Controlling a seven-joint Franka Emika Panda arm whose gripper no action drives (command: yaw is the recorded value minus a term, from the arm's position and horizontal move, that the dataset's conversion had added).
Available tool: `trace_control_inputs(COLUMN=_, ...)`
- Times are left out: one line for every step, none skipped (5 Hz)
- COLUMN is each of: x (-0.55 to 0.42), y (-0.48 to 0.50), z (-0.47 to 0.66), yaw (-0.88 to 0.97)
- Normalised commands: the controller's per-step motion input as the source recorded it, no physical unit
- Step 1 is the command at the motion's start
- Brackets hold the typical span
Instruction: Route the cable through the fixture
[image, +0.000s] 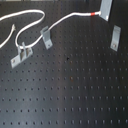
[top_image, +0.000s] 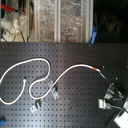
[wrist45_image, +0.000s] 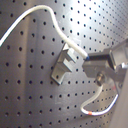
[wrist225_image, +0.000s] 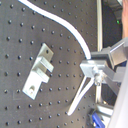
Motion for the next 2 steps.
trace_control_inputs(x=0.015, y=0.017, z=0.0, yaw=0.0)
trace_control_inputs(x=-0.001, y=-0.001, z=0.04, yaw=-0.02)
